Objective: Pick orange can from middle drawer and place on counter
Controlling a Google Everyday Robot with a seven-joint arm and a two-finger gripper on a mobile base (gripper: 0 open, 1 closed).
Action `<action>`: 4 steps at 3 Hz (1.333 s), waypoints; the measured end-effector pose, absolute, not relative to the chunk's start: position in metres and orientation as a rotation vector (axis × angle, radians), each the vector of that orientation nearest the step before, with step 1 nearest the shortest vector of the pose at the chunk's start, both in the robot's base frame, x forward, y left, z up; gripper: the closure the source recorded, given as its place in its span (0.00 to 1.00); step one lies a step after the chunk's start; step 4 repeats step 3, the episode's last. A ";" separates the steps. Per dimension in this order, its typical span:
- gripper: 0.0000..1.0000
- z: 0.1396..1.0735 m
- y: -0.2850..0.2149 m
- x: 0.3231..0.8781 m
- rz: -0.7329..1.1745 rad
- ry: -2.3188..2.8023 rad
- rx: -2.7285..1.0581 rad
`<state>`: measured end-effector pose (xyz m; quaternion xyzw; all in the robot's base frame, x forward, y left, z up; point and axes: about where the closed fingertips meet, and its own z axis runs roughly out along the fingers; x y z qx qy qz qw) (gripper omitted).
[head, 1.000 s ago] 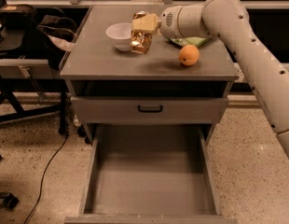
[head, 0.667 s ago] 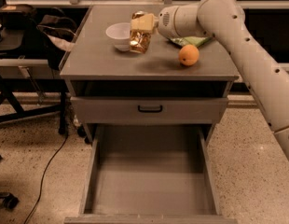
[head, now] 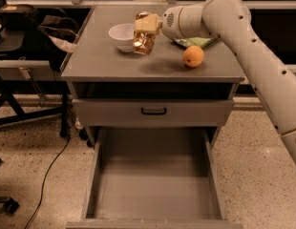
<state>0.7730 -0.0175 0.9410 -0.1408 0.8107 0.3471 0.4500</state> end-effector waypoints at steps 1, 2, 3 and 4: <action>0.28 0.941 -0.017 0.773 0.858 2.004 -0.348; 0.00 0.941 -0.017 0.773 0.858 2.004 -0.348; 0.00 0.941 -0.017 0.773 0.858 2.004 -0.348; 0.00 0.941 -0.017 0.773 0.858 2.004 -0.348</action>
Offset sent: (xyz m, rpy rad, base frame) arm 0.0000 0.0000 0.0000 0.0000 0.0000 0.0000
